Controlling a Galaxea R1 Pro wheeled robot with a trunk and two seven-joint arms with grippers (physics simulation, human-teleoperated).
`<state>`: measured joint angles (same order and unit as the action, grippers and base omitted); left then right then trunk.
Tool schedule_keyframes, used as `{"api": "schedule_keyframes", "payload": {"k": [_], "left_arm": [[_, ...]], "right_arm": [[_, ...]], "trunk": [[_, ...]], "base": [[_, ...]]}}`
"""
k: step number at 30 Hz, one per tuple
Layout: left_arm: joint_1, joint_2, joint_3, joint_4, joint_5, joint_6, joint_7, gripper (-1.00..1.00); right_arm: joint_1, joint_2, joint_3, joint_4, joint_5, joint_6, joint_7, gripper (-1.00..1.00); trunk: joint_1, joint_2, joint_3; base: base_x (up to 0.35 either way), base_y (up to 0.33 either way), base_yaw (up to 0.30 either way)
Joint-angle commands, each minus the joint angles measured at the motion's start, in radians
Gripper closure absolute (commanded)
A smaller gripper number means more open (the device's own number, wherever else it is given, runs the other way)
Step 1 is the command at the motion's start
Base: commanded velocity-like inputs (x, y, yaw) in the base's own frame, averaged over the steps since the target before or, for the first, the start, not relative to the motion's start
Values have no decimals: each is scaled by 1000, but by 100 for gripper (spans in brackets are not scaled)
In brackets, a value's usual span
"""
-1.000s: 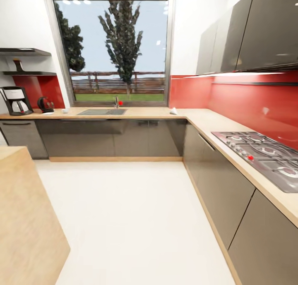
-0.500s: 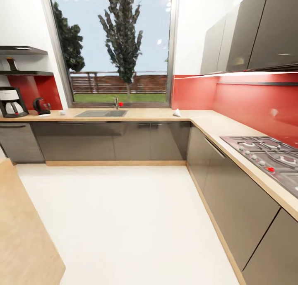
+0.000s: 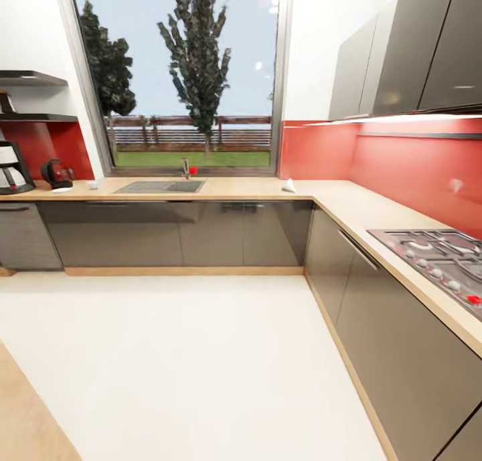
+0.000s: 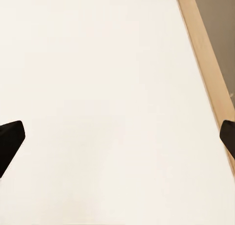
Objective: Set up a coffee station on the kitchen countertop: keep the coffee maker on the countertop, move the bottle of coffee from the kitchen shelf to the counter next to the coffee maker, place a paper coffee filter on top of the coffee maker, put the saucer next to the coffee maker with the coffee cup on the saucer, and place the electric kettle next to the coffee maker.
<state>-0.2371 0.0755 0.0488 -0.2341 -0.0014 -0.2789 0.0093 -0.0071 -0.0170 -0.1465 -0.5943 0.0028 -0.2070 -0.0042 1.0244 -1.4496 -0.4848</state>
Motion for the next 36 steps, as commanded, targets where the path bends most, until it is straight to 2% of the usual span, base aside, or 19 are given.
{"api": "schedule_keyframes", "payload": {"k": [1,7,15,36], "left_arm": [[-1,0,3,1,0,-3,0,-100],[-1,0,3,1,0,-3,0,-100],[-1,0,3,1,0,-3,0,-100],[-1,0,3,1,0,-3,0,-100]], "right_arm": [[-1,0,-1,1,0,-3,0,-100],[-1,0,-1,0,0,-3,0,-100],[-1,0,-1,1,0,-3,0,-100],[-1,0,-1,1,0,-3,0,-100]], "trunk": [[1,0,-1],[1,0,-1],[1,0,-1],[1,0,-1]], "base": [[340,0,0],[340,0,-9],[340,0,-162],[340,0,-3]]}}
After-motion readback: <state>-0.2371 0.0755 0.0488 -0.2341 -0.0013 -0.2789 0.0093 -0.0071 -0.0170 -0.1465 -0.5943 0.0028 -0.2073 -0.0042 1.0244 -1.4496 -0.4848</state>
